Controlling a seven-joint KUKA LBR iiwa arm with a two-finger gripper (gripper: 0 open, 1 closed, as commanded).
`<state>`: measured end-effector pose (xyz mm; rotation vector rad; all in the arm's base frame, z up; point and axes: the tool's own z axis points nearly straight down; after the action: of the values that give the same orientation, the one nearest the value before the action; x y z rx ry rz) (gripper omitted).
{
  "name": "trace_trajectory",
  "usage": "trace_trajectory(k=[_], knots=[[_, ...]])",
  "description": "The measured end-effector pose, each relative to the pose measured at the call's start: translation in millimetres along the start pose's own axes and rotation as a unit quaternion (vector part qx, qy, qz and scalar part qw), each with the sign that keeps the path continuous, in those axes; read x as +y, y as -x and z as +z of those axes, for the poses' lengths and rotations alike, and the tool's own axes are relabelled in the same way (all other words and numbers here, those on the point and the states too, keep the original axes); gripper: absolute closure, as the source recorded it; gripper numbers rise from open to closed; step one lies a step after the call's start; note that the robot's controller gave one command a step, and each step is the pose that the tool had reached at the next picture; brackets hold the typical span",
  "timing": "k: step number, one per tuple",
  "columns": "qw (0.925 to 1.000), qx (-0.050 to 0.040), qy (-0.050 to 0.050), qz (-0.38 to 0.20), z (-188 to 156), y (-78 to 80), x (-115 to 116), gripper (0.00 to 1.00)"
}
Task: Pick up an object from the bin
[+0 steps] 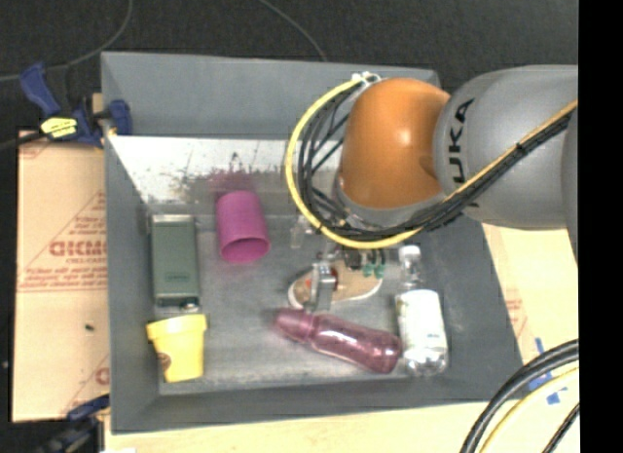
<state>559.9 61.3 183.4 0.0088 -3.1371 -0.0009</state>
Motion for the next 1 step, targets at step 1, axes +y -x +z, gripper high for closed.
trace_trajectory(k=[1], knots=[[1.0000, -0.0040, 0.000, 0.001, -4.6, 1.6, -0.2, 0.00]])
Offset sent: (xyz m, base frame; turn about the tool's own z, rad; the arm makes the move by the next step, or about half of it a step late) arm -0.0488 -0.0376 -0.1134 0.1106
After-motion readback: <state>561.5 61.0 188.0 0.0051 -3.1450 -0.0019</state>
